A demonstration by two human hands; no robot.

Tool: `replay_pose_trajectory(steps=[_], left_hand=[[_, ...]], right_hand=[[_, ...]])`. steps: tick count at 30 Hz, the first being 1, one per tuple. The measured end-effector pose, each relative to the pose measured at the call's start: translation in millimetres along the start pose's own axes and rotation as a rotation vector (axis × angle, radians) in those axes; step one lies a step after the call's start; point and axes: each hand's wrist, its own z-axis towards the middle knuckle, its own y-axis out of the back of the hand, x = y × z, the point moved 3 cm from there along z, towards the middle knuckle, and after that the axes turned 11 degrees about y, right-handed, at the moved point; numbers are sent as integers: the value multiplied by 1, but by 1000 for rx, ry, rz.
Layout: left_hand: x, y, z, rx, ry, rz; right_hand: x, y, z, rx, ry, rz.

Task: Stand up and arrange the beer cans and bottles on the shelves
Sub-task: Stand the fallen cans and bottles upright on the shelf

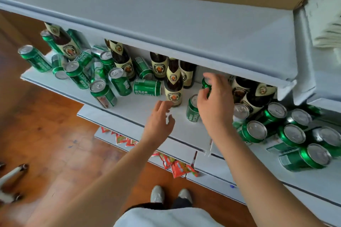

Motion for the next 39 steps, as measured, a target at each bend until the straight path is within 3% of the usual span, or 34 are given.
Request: replay_pose_trajectory(steps=[2, 4, 8, 11, 19, 24, 27, 32, 39], left_hand=[[24, 24, -3, -109, 84, 25], [50, 40, -2, -145, 202, 34], [87, 61, 13, -73, 424, -65], [102, 69, 37, 35, 496, -198], [116, 73, 81, 314, 470, -381], [124, 80, 97, 359, 516, -521], [126, 81, 93, 425, 581, -584], [132, 79, 80, 532, 544, -487], [138, 86, 86, 565, 372, -453]], right_hand=[[34, -20, -3, 7, 96, 136], [58, -50, -7, 163, 89, 234], [73, -107, -17, 590, -186, 364], [70, -141, -12, 719, -416, 374], [90, -183, 5, 630, -731, 343], [92, -188, 4, 425, -871, 405], [104, -185, 5, 337, -795, 399], [130, -177, 7, 316, -408, 45], [140, -170, -7, 336, -312, 100]])
